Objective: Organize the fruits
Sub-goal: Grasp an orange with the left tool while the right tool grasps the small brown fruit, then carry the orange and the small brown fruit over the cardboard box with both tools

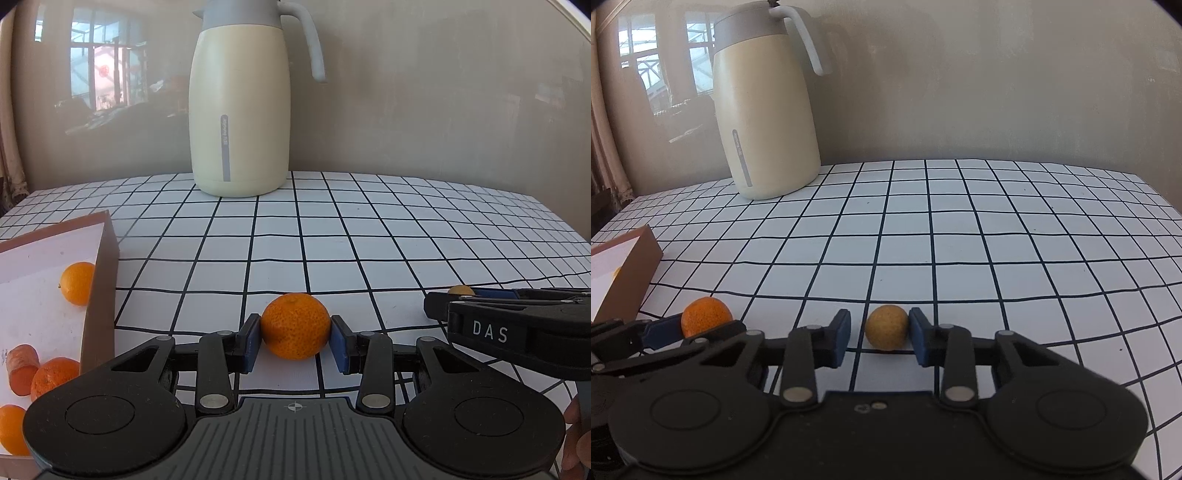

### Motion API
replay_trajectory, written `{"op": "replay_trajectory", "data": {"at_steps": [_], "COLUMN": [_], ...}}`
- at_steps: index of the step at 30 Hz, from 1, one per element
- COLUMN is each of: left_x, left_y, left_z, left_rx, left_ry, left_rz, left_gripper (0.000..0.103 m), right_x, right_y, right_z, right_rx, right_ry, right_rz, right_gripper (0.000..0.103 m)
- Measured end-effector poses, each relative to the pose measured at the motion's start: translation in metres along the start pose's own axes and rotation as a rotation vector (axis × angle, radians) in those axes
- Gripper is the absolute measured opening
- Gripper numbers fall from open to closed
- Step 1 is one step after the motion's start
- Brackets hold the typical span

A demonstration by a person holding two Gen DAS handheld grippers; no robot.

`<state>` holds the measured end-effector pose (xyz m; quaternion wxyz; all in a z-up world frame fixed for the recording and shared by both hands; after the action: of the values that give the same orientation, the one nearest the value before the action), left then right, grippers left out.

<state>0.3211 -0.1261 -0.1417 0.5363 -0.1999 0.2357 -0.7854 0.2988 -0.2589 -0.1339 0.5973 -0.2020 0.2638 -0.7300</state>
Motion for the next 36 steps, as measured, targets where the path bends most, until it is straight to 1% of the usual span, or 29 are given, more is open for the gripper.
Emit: {"op": "replay_trajectory", "data": {"at_steps": [1,3,5,7,11,12,14,16,18,21,24,27,36], "left_x": [0.001,0.002,0.003,0.004,-0.002,-0.003,-0.003,-0.004,-0.004,-0.003,-0.003,-0.002,-0.004], "left_y": [0.000,0.000,0.000,0.000,-0.001,-0.001,-0.002,-0.002,-0.003,-0.003,-0.007,-0.010,-0.027], "left_z": [0.000,0.000,-0.001,-0.001,-0.001,-0.002,-0.002,-0.001,-0.001,-0.001,0.000,-0.003,-0.011], "left_rx": [-0.001,-0.003,-0.003,-0.010,-0.001,0.001,0.005,0.009,0.015,0.020,0.046,0.033,0.032], "left_ry": [0.004,0.010,0.009,0.008,-0.033,-0.036,-0.039,-0.041,-0.041,-0.036,-0.038,-0.034,-0.037], "left_rz": [0.003,0.004,-0.006,0.002,-0.001,0.000,-0.002,-0.003,-0.007,-0.005,-0.001,-0.018,-0.021], "left_gripper": [0.041,0.042,0.048,0.070,0.070,0.070,0.063,0.049,0.040,0.039,0.039,0.039,0.038], "right_x": [0.000,0.001,0.002,0.003,0.004,0.004,0.002,0.000,-0.001,-0.002,-0.002,-0.003,-0.003], "right_y": [-0.001,-0.003,-0.005,-0.006,-0.011,-0.013,-0.017,-0.020,-0.022,-0.024,-0.027,-0.030,-0.047], "right_z": [0.000,-0.001,-0.001,-0.002,-0.003,-0.004,-0.005,-0.006,-0.007,-0.007,-0.006,-0.006,-0.009], "right_rx": [0.001,0.003,0.006,0.013,0.020,0.022,0.030,0.033,0.033,0.038,0.044,0.054,0.073], "right_ry": [-0.004,-0.002,-0.005,-0.008,-0.003,-0.003,-0.001,-0.011,-0.006,-0.001,0.001,0.002,0.000], "right_rz": [0.003,0.013,0.019,0.013,0.018,0.023,0.029,0.034,0.041,0.048,0.054,0.056,0.075], "right_gripper": [0.018,0.017,0.016,0.016,0.016,0.016,0.016,0.016,0.016,0.016,0.016,0.016,0.016]}}
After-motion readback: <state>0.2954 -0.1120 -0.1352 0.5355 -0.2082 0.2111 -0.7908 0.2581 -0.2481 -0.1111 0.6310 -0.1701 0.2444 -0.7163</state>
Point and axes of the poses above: each gripper's, at about its wrist camera, not at the fingertips, and y roughly the way its jaws point, x to its right, z to its top, the point moved 4 cm from there along y, roughly the way its jaws point, and after that the axes turned 5 degrees about -z, right-handed, at the moved point
